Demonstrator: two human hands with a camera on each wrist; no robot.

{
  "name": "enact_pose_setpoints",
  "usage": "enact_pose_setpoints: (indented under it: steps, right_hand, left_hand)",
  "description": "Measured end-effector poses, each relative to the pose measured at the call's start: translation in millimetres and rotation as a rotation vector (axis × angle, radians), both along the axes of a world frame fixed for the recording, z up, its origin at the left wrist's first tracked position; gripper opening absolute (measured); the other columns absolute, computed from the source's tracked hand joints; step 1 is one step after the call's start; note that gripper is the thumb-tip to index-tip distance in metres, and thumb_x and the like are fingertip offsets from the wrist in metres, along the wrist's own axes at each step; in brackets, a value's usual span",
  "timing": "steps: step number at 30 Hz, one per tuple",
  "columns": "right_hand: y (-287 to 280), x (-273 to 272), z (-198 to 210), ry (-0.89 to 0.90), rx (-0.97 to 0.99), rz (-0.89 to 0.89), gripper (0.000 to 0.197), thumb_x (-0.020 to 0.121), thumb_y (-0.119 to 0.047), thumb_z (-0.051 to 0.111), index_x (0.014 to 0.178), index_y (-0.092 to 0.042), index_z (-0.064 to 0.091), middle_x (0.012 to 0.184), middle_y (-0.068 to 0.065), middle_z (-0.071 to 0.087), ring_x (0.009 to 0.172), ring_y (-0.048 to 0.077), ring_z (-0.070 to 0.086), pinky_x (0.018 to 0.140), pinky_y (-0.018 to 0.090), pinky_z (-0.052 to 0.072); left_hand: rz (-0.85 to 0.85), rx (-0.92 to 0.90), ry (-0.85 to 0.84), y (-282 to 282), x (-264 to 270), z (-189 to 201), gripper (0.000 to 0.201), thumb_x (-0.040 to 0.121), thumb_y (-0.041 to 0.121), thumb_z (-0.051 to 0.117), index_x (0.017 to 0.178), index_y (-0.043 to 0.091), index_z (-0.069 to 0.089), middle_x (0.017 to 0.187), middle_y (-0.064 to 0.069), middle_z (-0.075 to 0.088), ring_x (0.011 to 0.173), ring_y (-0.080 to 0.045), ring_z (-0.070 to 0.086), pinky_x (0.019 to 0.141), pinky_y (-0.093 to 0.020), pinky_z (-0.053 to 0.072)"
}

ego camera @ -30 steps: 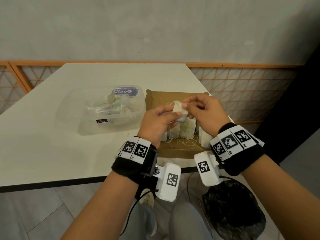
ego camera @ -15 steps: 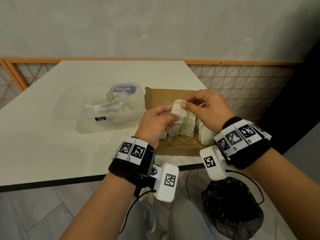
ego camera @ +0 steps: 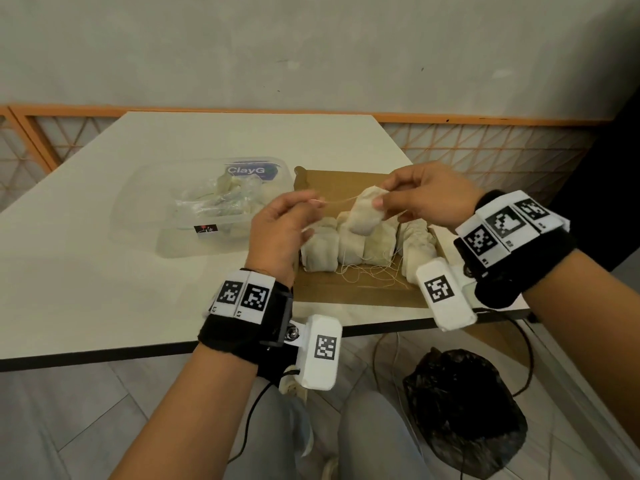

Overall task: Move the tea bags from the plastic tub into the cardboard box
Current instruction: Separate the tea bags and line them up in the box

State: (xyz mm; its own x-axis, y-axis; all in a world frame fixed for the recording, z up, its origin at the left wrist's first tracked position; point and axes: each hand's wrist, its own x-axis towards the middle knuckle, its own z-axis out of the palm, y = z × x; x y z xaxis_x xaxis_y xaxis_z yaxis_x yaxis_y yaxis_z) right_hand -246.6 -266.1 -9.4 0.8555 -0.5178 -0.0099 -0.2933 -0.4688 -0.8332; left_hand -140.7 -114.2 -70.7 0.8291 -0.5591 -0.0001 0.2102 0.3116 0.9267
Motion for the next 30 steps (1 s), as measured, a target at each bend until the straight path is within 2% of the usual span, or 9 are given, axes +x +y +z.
enact_pose_setpoints:
  steps: [3, 6, 11, 13, 16, 19, 22, 27, 30]
  right_hand:
    - [-9, -5, 10, 0.083, -0.144, -0.047, 0.006, 0.083, -0.011, 0.067, 0.086, -0.012, 0.062, 0.077, 0.001, 0.066, 0.056, 0.000, 0.062, 0.056, 0.016, 0.050]
    - [-21, -15, 19, 0.230, -0.277, -0.034, 0.015, 0.082, -0.018, 0.069, 0.093, -0.009, 0.066, 0.084, 0.004, 0.069, 0.070, 0.009, 0.063, 0.071, 0.023, 0.049]
    - [-30, -43, 12, 0.495, -0.295, 0.042, 0.016, 0.074, -0.027, 0.075, 0.088, -0.019, 0.071, 0.085, 0.006, 0.066, 0.075, 0.013, 0.054, 0.082, 0.031, 0.042]
    - [-30, -52, 0, 0.517, -0.263, 0.037, 0.015, 0.072, -0.027, 0.076, 0.086, -0.022, 0.071, 0.088, 0.003, 0.068, 0.080, 0.016, 0.056, 0.086, 0.032, 0.043]
    - [-29, -61, -18, 0.509, -0.303, 0.006, 0.010, 0.073, -0.023, 0.076, 0.081, -0.026, 0.070, 0.091, -0.002, 0.069, 0.093, 0.016, 0.060, 0.095, 0.032, 0.044]
    - [-26, -63, -30, 0.430, -0.331, -0.058, 0.015, 0.076, -0.019, 0.075, 0.075, -0.029, 0.064, 0.078, -0.007, 0.063, 0.082, 0.011, 0.057, 0.081, 0.024, 0.044]
    - [-23, -62, -35, 0.395, -0.452, -0.095, 0.009, 0.078, -0.021, 0.072, 0.086, -0.023, 0.067, 0.083, -0.004, 0.059, 0.074, 0.008, 0.050, 0.064, 0.016, 0.037]
    - [-28, -59, -36, 0.455, -0.547, -0.099, 0.022, 0.079, -0.024, 0.072, 0.099, -0.016, 0.071, 0.087, -0.004, 0.050, 0.087, 0.012, 0.047, 0.072, 0.023, 0.033]
    - [-31, -56, -34, 0.447, -0.548, -0.100, 0.024, 0.078, -0.024, 0.072, 0.101, -0.015, 0.071, 0.088, -0.002, 0.051, 0.088, 0.013, 0.048, 0.060, 0.021, 0.034]
  left_hand:
    - [0.123, -0.003, 0.048, 12, 10, -4, 0.020, 0.087, 0.002, 0.059, 0.086, 0.021, 0.063, 0.094, 0.002, 0.070, 0.084, -0.009, 0.061, 0.071, -0.020, 0.047]
    - [0.131, 0.043, 0.028, 16, 10, -10, 0.021, 0.089, 0.003, 0.056, 0.087, 0.022, 0.063, 0.100, 0.003, 0.069, 0.089, -0.008, 0.059, 0.080, -0.022, 0.044]
    - [0.075, 0.115, -0.014, 11, 6, -22, 0.028, 0.086, -0.007, 0.052, 0.094, 0.017, 0.065, 0.096, 0.005, 0.064, 0.085, -0.005, 0.059, 0.063, -0.011, 0.047]
    - [0.044, 0.132, -0.009, 7, 3, -27, 0.036, 0.084, -0.014, 0.048, 0.091, 0.019, 0.064, 0.098, 0.002, 0.063, 0.090, -0.010, 0.058, 0.063, -0.012, 0.048]
    - [0.037, 0.131, 0.010, 3, -1, -29, 0.043, 0.082, -0.020, 0.042, 0.096, 0.015, 0.063, 0.095, 0.004, 0.062, 0.086, -0.006, 0.058, 0.058, -0.008, 0.049]
    - [0.019, 0.110, 0.059, 2, -1, -29, 0.046, 0.081, -0.021, 0.041, 0.104, 0.013, 0.062, 0.094, 0.006, 0.063, 0.082, -0.006, 0.059, 0.060, -0.013, 0.051]
    - [0.013, 0.112, 0.074, 1, 0, -30, 0.044, 0.081, -0.020, 0.042, 0.098, 0.014, 0.063, 0.093, 0.005, 0.064, 0.084, -0.011, 0.060, 0.068, -0.021, 0.051]
    - [0.029, 0.111, 0.088, -1, 1, -32, 0.045, 0.080, -0.021, 0.041, 0.102, 0.012, 0.063, 0.094, 0.005, 0.064, 0.083, -0.011, 0.060, 0.069, -0.022, 0.050]
    - [0.033, 0.115, 0.088, -1, 2, -32, 0.046, 0.080, -0.021, 0.041, 0.107, 0.010, 0.062, 0.095, 0.004, 0.064, 0.083, -0.012, 0.060, 0.068, -0.022, 0.050]
